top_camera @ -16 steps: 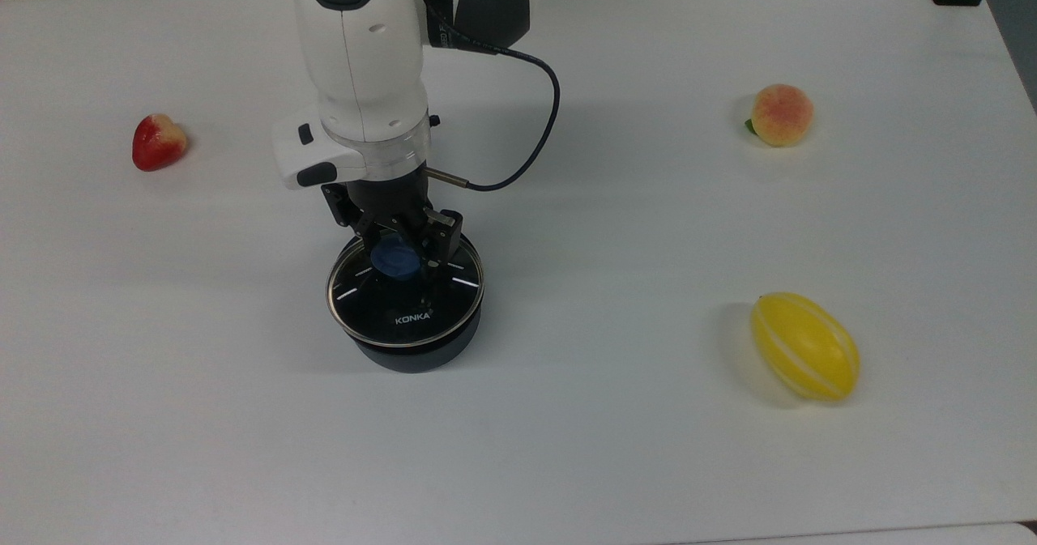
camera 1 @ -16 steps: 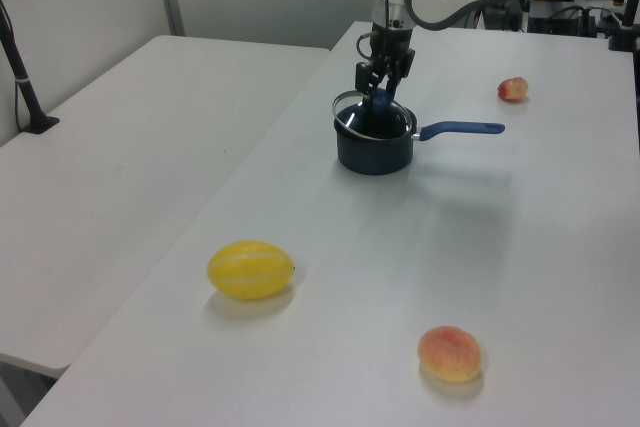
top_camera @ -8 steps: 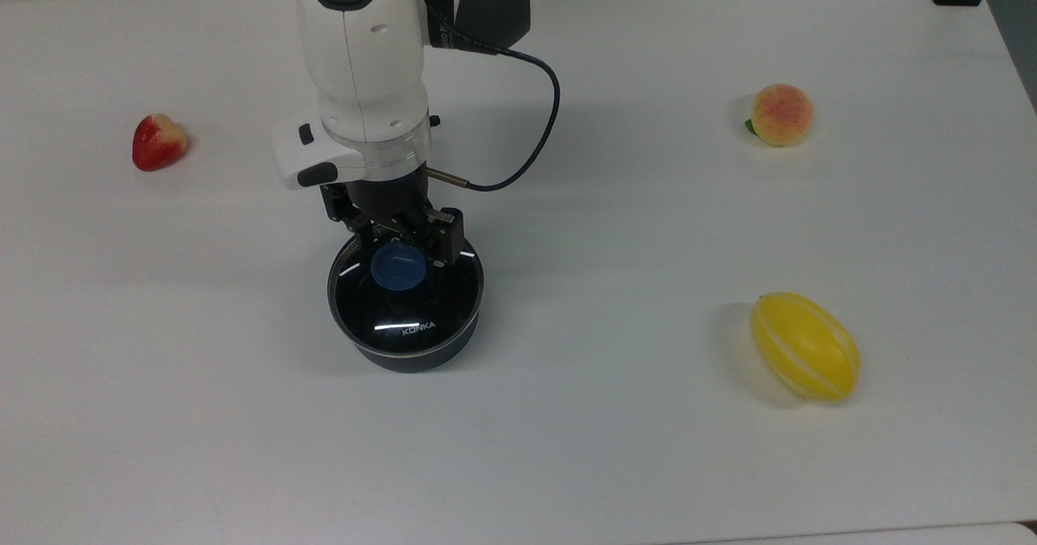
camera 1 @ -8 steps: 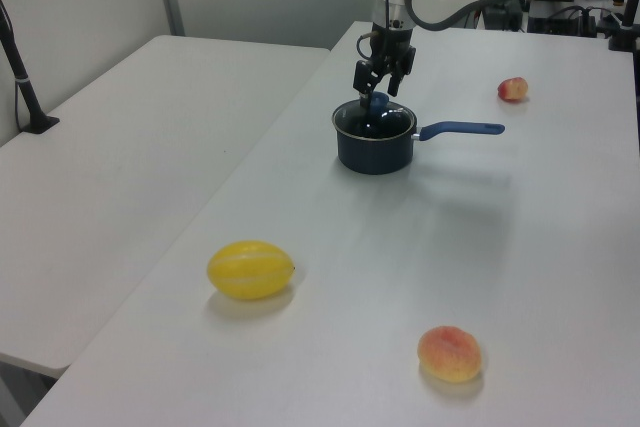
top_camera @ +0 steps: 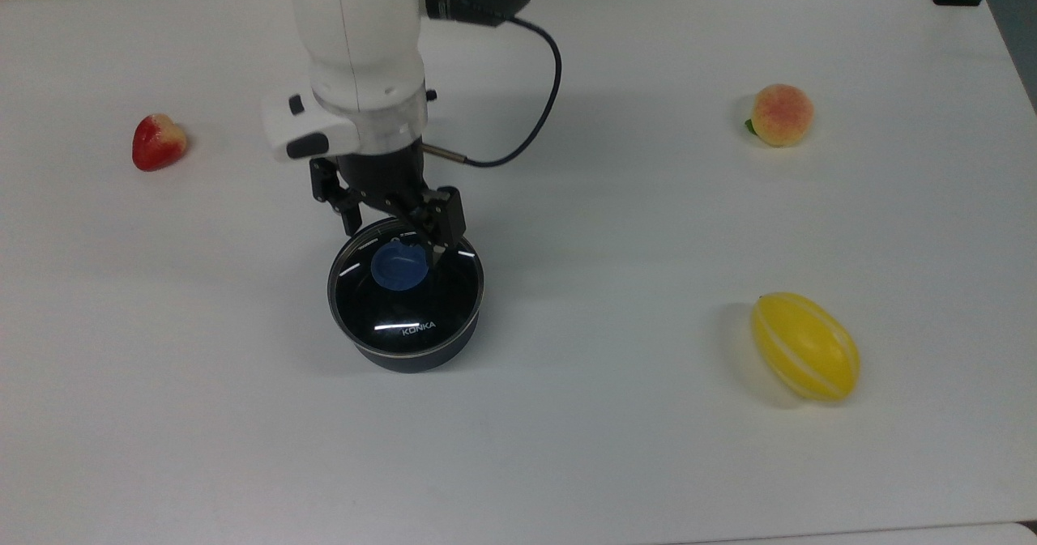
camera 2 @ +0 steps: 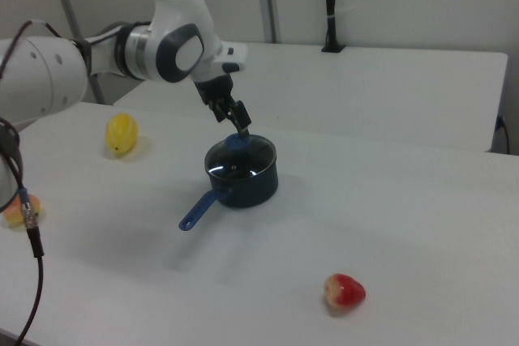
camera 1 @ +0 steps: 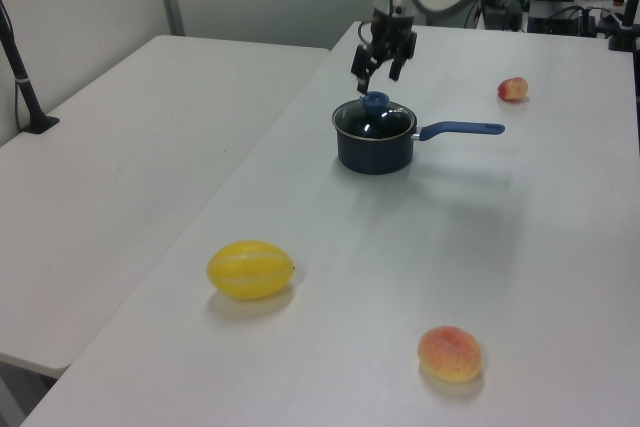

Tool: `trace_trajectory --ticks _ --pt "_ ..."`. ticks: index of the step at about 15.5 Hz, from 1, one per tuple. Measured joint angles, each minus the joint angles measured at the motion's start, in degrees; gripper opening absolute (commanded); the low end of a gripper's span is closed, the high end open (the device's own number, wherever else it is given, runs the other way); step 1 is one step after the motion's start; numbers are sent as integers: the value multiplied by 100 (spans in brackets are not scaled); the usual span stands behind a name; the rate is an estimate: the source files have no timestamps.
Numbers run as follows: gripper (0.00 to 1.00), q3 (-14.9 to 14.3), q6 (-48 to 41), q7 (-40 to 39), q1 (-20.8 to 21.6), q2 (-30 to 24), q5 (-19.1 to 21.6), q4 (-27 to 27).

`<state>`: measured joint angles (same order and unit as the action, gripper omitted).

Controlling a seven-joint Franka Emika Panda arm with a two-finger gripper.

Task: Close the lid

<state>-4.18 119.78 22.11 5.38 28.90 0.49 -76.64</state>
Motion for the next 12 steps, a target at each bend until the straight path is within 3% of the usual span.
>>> trace_trajectory --ticks 12 --pt "100 -1 -2732 -211 -30 -2672 -45 -1075"
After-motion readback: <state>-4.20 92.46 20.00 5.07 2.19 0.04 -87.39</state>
